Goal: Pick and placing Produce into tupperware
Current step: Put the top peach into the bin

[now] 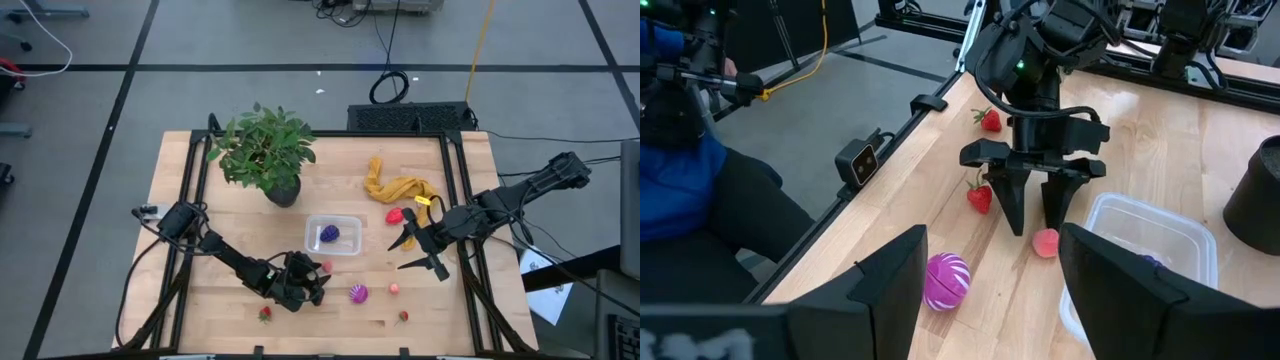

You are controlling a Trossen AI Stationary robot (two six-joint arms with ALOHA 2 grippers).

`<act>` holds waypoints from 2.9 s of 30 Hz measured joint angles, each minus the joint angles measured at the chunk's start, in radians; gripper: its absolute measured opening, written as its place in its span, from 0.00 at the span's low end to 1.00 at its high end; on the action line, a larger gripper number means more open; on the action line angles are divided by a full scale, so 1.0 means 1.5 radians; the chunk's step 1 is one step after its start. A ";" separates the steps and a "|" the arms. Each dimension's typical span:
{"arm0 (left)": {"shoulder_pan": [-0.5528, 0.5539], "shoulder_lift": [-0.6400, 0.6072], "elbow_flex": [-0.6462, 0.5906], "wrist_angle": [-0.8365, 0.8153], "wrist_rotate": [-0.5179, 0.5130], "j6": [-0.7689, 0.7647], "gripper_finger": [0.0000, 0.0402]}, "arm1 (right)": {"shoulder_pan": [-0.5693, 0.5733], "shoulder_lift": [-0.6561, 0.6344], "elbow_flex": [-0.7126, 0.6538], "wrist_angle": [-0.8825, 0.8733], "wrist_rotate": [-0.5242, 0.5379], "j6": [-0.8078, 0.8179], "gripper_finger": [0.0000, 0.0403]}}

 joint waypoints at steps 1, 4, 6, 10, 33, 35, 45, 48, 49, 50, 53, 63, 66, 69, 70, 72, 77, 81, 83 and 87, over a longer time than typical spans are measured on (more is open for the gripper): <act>0.000 0.000 0.000 -0.001 0.000 -0.001 0.63 | 0.000 0.000 0.000 0.000 0.000 0.000 0.54; 0.001 0.001 -0.001 0.000 0.001 -0.001 0.63 | 0.000 0.000 0.000 0.000 0.000 0.000 0.54; 0.001 0.001 -0.001 0.000 0.003 -0.002 0.63 | 0.000 0.000 0.000 0.000 0.000 0.000 0.54; 0.001 0.002 -0.001 -0.001 0.006 -0.006 0.63 | 0.000 0.000 0.000 0.000 0.000 0.000 0.54; -0.010 0.000 -0.001 -0.039 0.018 -0.036 0.63 | 0.000 0.012 0.000 0.000 0.000 0.034 0.54; -0.014 -0.004 -0.001 -0.042 0.022 -0.036 0.63 | 0.000 0.018 0.000 0.003 0.000 0.034 0.54; -0.070 -0.077 0.058 -0.176 0.017 0.010 0.60 | 0.000 0.039 0.000 0.048 0.000 0.015 0.54; -0.081 -0.096 0.132 -0.341 -0.003 0.013 0.56 | 0.000 0.039 0.000 0.079 0.000 0.002 0.54; -0.084 -0.098 0.156 -0.395 -0.003 0.013 0.54 | 0.000 0.040 0.000 0.083 0.000 0.000 0.54; -0.087 -0.100 0.177 -0.453 -0.004 0.014 0.52 | 0.000 0.046 0.000 0.091 0.000 0.000 0.54; -0.095 -0.102 0.240 -0.602 -0.010 0.012 0.48 | 0.002 0.077 0.001 0.111 -0.003 -0.002 0.54; -0.101 -0.103 0.293 -1.003 -0.020 -0.172 0.44 | 0.009 0.271 0.000 0.224 -0.004 -0.019 0.54; -0.102 -0.104 0.293 -1.084 -0.016 -0.230 0.44 | 0.009 0.322 0.000 0.279 -0.004 -0.015 0.54; -0.105 -0.104 0.294 -1.141 -0.012 -0.260 0.44 | 0.009 0.355 0.002 0.319 -0.005 -0.014 0.54; -0.107 -0.104 0.294 -1.165 -0.012 -0.271 0.44 | 0.009 0.365 0.005 0.324 -0.005 -0.014 0.54; -0.111 -0.105 0.294 -1.209 -0.004 -0.302 0.44 | 0.008 0.381 0.014 0.327 -0.005 -0.014 0.54; -0.119 -0.113 0.287 -1.243 0.016 -0.351 0.44 | -0.003 0.430 0.058 0.300 -0.005 -0.029 0.54; -0.127 -0.123 0.285 -1.248 0.018 -0.357 0.44 | -0.018 0.463 0.119 0.209 -0.004 -0.060 0.54; -0.133 -0.131 0.279 -1.245 0.017 -0.357 0.44 | -0.023 0.481 0.154 0.169 -0.003 -0.083 0.54; -0.140 -0.158 0.265 -1.247 0.017 -0.357 0.44 | -0.031 0.520 0.212 0.101 -0.003 -0.123 0.54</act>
